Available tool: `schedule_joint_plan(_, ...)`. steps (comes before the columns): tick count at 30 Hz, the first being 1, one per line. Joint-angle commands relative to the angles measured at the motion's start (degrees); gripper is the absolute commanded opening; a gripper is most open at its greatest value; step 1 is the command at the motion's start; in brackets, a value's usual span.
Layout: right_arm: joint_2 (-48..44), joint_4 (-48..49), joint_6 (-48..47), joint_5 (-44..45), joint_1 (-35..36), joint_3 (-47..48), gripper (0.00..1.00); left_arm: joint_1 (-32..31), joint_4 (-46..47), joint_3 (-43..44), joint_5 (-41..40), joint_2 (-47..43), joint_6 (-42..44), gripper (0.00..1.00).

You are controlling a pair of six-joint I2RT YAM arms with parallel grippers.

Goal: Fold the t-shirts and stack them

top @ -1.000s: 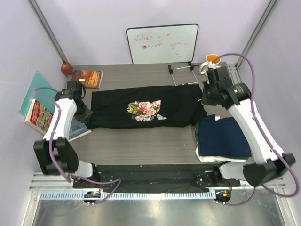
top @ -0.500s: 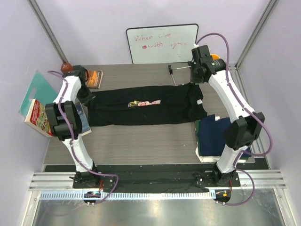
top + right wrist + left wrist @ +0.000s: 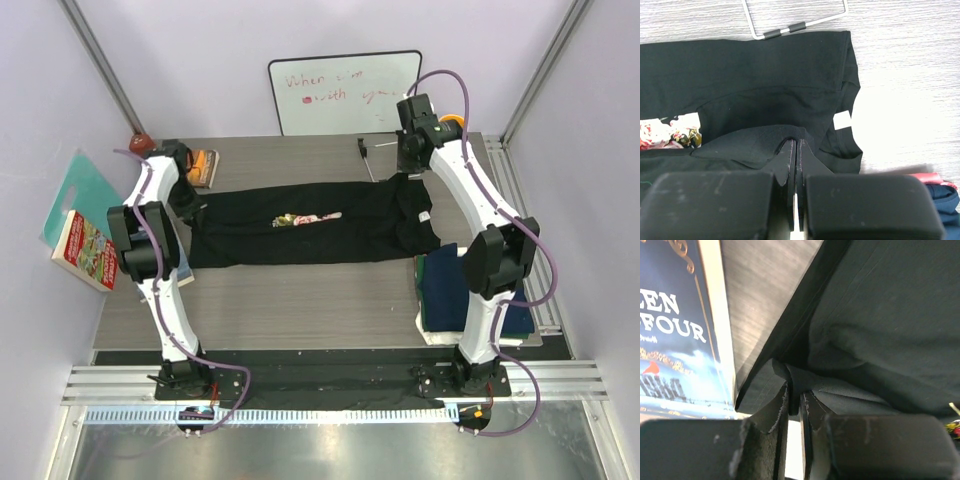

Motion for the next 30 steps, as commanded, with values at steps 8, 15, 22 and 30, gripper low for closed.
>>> schedule_joint_plan(8,2.53,4.07,0.06,3.03,-0.52,5.93,0.01,0.62,-1.54,7.11,-0.32,4.06,1.00,0.30)
schedule_joint_plan(15,4.55,4.86,0.85,2.42,-0.60,7.07,0.01,0.53,-1.02,7.11,-5.51,-0.58,-1.20,0.35)
schedule_joint_plan(22,7.89,5.30,1.38,1.72,-0.60,8.12,0.01,-2.18,0.48,6.15,-7.97,-7.62,-4.62,0.37)
schedule_joint_plan(30,9.83,5.92,1.55,1.89,-1.22,9.53,0.01,-7.02,4.43,2.20,-10.54,-15.09,-5.60,0.37)
